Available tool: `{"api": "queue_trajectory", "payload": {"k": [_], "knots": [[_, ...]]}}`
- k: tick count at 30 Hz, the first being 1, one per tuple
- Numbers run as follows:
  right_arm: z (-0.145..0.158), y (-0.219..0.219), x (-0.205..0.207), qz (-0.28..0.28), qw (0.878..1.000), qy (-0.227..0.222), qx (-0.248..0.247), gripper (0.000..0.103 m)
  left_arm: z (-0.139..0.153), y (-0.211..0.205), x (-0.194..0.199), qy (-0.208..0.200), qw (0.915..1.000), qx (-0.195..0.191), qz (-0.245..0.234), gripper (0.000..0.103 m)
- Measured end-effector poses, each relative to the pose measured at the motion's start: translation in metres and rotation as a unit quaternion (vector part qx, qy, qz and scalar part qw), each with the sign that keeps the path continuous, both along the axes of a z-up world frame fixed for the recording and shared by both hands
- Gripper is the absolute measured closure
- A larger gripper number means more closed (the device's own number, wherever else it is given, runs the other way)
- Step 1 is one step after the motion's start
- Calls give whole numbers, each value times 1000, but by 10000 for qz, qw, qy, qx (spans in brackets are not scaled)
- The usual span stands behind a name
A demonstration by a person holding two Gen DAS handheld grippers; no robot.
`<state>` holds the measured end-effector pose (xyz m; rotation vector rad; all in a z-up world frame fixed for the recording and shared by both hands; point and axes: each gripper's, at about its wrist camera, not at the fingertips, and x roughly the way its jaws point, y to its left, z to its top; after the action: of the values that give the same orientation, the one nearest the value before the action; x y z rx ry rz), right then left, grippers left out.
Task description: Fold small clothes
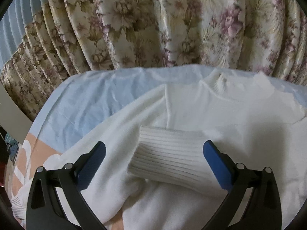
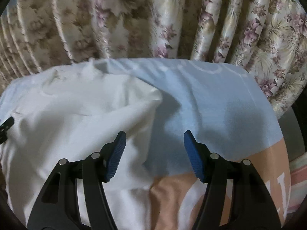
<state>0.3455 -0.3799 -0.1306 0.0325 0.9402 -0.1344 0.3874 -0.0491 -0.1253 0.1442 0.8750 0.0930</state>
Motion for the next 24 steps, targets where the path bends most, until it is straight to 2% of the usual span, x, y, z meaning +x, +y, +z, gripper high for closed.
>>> {"api": "queue_trajectory", "payload": {"k": [2, 5, 9, 10, 14, 19, 21, 23, 24], "knots": [[-10, 0, 11, 53, 9999, 126, 69, 39, -9, 3, 7, 111, 9998, 128, 99, 1], [-14, 4, 22, 150, 9997, 53, 158, 39, -15, 11, 16, 175, 9993, 158, 296, 1], [-17, 9, 44, 96, 9999, -19, 127, 37, -14, 14, 25, 6, 9967, 616, 531, 1], [-17, 8, 49, 48, 9999, -24, 131, 36, -16, 16, 27, 16, 9967, 604, 549, 1], [-16, 6, 61, 1, 10000, 16, 53, 35, -13, 24, 25, -12, 9980, 303, 561, 1], [-10, -3, 47, -44, 9999, -74, 146, 36, -3, 40, 13, -78, 9973, -612, 390, 1], [-7, -4, 39, -28, 9997, -152, 194, 36, -3, 35, 10, 58, 9963, -843, 176, 1], [-5, -4, 34, -4, 9996, -171, 237, 36, -6, 27, 9, 166, 9959, -886, 15, 1], [-5, -4, 33, 2, 9995, -185, 249, 36, -8, 20, 9, 199, 9967, -789, -65, 2]]}}
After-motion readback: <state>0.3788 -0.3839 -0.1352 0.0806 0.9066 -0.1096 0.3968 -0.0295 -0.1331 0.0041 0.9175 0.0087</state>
